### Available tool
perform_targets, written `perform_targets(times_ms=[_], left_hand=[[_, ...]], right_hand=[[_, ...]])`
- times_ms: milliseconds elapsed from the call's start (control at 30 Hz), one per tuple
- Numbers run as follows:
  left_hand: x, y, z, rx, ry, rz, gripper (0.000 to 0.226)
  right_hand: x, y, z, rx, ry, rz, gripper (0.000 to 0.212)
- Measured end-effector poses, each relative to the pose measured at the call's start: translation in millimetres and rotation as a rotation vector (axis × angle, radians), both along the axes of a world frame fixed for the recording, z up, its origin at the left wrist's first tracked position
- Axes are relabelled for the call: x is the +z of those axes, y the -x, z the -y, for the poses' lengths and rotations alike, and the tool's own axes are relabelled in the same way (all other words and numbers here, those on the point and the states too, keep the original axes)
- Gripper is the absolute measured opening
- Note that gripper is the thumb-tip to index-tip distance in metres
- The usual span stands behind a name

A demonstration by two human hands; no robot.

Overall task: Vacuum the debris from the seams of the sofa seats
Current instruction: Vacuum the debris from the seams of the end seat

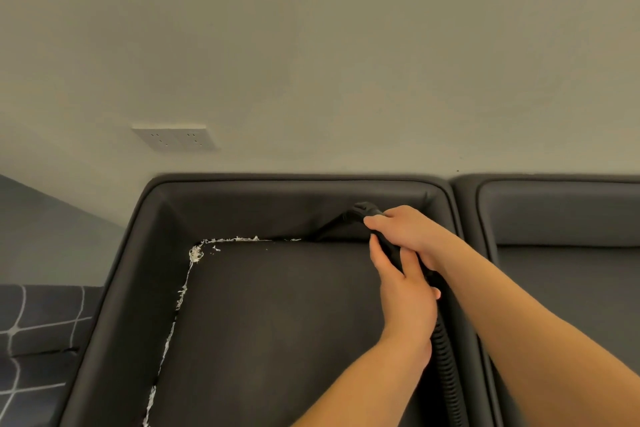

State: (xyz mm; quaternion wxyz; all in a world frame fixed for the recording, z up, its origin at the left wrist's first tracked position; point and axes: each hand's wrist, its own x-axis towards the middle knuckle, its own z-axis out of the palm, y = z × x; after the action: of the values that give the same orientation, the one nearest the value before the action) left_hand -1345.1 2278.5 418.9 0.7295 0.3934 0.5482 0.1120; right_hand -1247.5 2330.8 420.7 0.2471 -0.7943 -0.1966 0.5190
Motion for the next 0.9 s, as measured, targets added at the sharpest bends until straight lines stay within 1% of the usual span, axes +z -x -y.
perform_targets(times_ms=[100, 300, 433, 567, 700, 800, 900], left_hand=[[-4.0, -2.9, -6.2, 0.004, -0.018, -0.009, 0.055], [-34.7, -0.3, -23.9, -0.051, -0.036, -0.171, 0.056], [-47.8, 4.0, -29.9, -0.072, -0.03, -0.197, 0.056], [-56.9, 6.1, -27.7, -0.124, -0.046, -0.202, 0.056], [-38.5, 17.0, -17.7, -0.073, -0.047, -0.152, 0.055], [-18.0, 23.1, -9.6, -0.023, -0.074, -0.081, 0.054], [-7.6, 21.9, -3.8, -0.001, -0.099, -0.042, 0.055]], right_hand=[[-2.4, -1.9, -6.9, 0.011, -0.001, -0.016, 0.032], [-41.2, 5.7, -19.0, -0.122, 0.025, -0.134, 0.035], [-57.7, 11.6, -23.9, -0.179, 0.029, -0.138, 0.033], [-62.5, 14.2, -20.0, -0.225, 0.029, -0.113, 0.042], [-48.7, 24.0, -11.1, -0.135, 0.013, -0.097, 0.037], [-25.5, 24.7, -9.5, -0.037, -0.051, -0.057, 0.032], [-9.6, 22.0, -8.6, 0.005, -0.081, -0.075, 0.029]])
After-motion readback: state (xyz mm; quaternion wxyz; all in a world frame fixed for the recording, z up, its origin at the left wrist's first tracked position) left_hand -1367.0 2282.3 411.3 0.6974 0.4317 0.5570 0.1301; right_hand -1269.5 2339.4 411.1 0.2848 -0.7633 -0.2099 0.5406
